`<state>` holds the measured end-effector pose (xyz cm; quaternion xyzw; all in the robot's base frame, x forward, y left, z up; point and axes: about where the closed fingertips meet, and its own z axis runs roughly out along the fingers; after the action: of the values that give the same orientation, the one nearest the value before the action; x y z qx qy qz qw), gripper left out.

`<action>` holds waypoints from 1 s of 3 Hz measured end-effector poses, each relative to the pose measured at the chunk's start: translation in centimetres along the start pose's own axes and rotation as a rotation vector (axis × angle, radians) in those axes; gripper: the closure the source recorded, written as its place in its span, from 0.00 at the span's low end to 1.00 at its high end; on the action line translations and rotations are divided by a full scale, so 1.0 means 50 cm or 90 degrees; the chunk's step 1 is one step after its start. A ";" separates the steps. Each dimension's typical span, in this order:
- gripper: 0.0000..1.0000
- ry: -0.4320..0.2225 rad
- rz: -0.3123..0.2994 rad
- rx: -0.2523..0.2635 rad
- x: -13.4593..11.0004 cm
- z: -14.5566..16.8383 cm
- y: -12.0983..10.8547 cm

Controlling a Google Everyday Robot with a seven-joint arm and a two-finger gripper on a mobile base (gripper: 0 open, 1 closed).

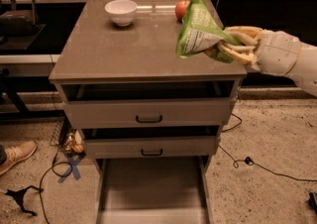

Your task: Pick green rice chip bag from bottom drawer and place on counter

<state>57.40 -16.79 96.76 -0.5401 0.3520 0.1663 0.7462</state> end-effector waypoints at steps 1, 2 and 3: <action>1.00 0.039 -0.024 -0.032 0.012 0.092 -0.015; 1.00 0.078 -0.064 -0.073 0.039 0.177 -0.023; 1.00 0.079 -0.064 -0.074 0.039 0.178 -0.022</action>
Offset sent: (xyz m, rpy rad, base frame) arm 0.0797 0.0973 0.0108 -0.2964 -0.0630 -0.0491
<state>62.53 -9.21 97.63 -0.6088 0.3595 0.1154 0.6977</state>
